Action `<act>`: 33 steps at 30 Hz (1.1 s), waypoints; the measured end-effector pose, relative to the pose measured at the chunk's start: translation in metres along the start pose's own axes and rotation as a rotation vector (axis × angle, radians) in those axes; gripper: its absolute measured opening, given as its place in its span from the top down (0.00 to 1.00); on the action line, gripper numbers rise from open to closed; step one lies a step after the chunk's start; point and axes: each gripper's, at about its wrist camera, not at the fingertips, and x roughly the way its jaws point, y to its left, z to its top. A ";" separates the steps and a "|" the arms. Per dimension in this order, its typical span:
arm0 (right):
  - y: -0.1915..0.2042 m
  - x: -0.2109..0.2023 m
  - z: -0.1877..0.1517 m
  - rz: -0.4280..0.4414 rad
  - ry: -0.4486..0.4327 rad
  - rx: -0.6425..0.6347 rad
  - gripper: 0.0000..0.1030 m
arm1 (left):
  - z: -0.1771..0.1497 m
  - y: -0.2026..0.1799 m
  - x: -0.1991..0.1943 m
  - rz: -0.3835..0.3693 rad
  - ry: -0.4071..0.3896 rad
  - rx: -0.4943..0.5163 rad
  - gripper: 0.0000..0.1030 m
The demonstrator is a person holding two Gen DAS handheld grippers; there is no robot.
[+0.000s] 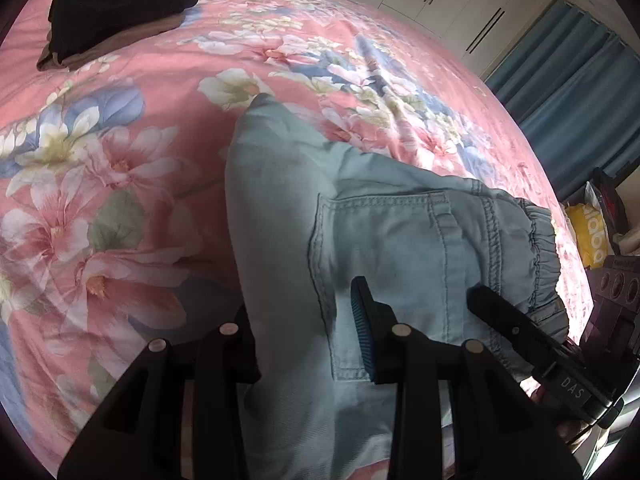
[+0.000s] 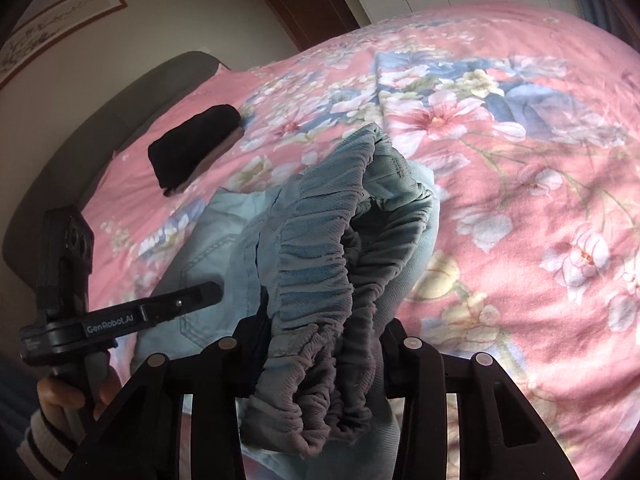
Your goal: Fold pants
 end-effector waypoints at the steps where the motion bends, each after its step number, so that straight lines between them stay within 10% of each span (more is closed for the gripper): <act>1: 0.003 -0.003 0.000 -0.004 -0.010 -0.015 0.60 | 0.001 -0.003 -0.004 -0.005 -0.010 0.010 0.67; 15: 0.033 -0.037 0.028 -0.008 -0.143 -0.118 0.61 | 0.020 -0.024 -0.051 -0.021 -0.155 0.090 0.67; 33: 0.027 -0.024 0.082 -0.058 -0.225 -0.194 0.61 | 0.084 -0.038 -0.021 -0.022 -0.184 0.142 0.67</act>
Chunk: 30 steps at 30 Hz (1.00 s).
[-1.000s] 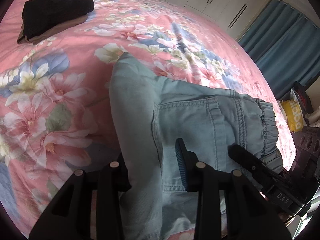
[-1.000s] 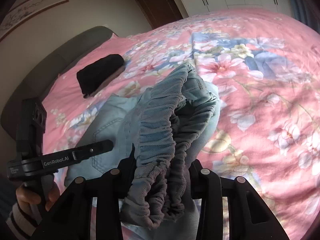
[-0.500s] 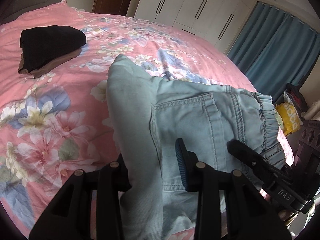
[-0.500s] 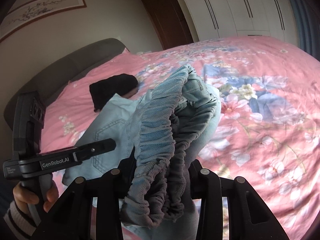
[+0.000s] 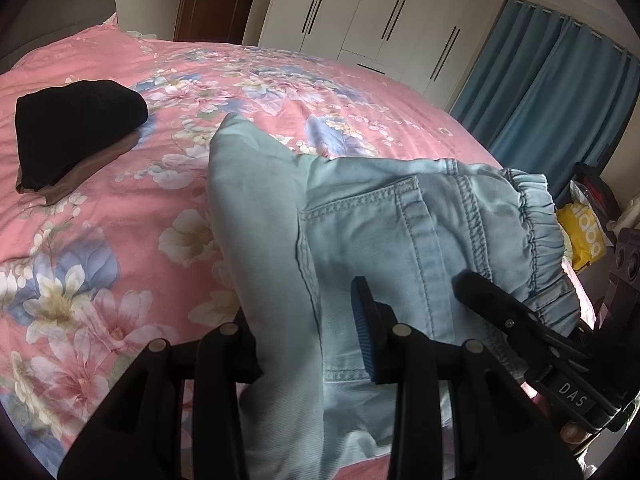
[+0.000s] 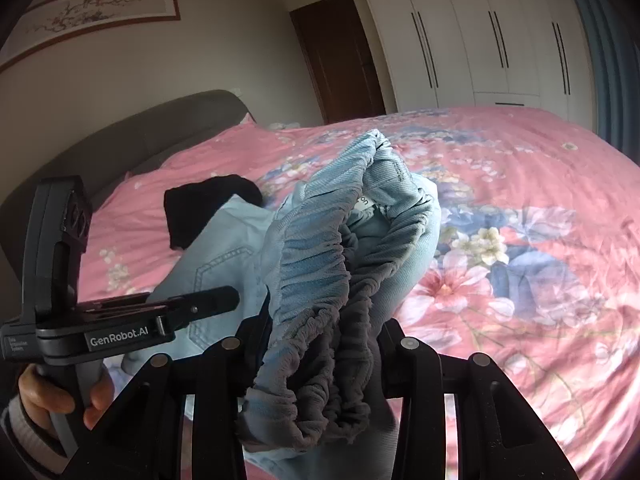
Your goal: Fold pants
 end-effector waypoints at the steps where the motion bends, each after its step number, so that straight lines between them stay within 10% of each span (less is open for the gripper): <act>1: -0.003 0.003 0.001 0.000 0.005 0.006 0.61 | 0.002 0.001 0.005 -0.002 0.006 -0.006 0.67; 30: -0.069 0.080 -0.027 0.111 0.205 0.193 0.61 | -0.010 0.013 0.108 0.184 0.249 -0.036 0.64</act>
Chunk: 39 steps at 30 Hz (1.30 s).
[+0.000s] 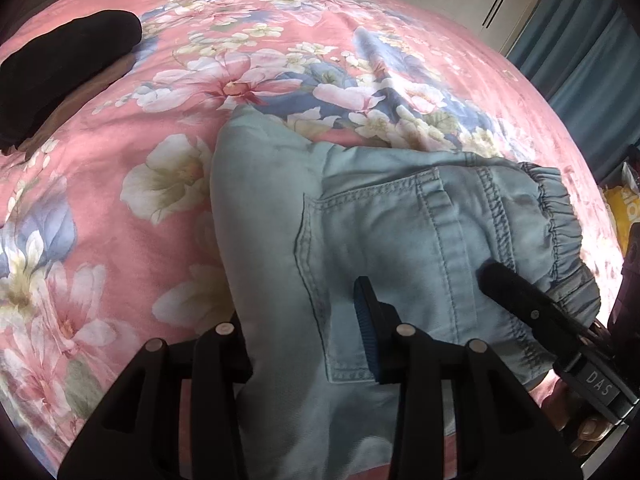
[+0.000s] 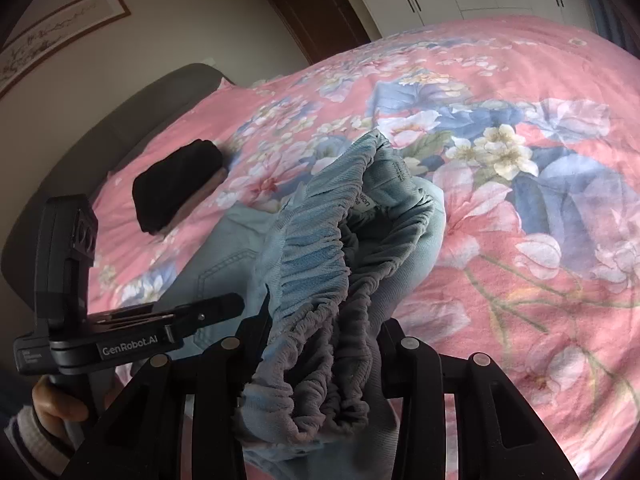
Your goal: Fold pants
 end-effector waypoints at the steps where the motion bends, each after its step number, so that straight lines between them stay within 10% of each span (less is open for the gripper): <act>1: -0.003 0.001 0.000 0.005 0.006 0.010 0.60 | 0.000 -0.001 0.003 0.017 0.006 0.002 0.63; 9: -0.020 0.016 -0.005 -0.044 0.053 0.072 0.56 | 0.002 0.004 0.018 0.081 0.026 -0.016 0.48; 13: -0.023 0.019 -0.007 -0.061 0.050 0.073 0.52 | 0.000 0.009 0.018 0.130 0.022 -0.035 0.24; 22: -0.005 -0.014 -0.022 -0.150 0.041 0.001 0.35 | -0.028 0.006 -0.007 0.128 -0.015 0.019 0.25; 39: 0.026 -0.053 -0.043 -0.329 -0.006 -0.063 0.34 | -0.049 0.005 -0.037 0.095 -0.008 0.041 0.08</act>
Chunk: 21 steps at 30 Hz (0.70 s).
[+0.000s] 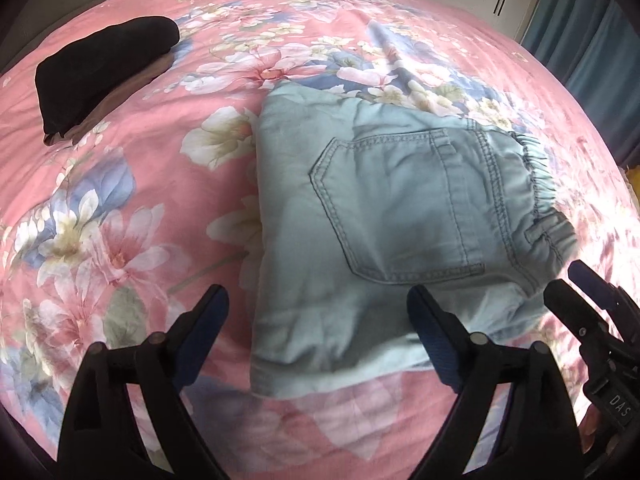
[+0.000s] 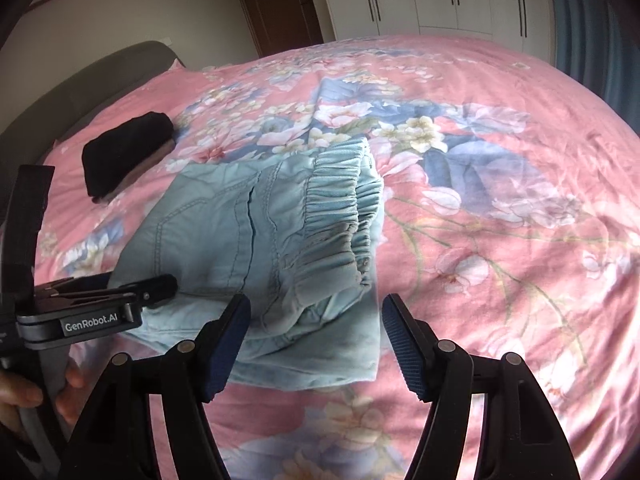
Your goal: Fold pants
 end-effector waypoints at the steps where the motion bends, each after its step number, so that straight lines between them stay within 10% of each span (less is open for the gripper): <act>1: 0.002 -0.005 -0.001 -0.002 -0.006 -0.005 0.34 | -0.003 0.000 -0.006 -0.015 -0.001 -0.001 0.07; 21: 0.032 -0.111 -0.013 -0.005 -0.077 -0.047 0.06 | -0.049 -0.027 -0.139 0.048 -0.142 0.082 0.01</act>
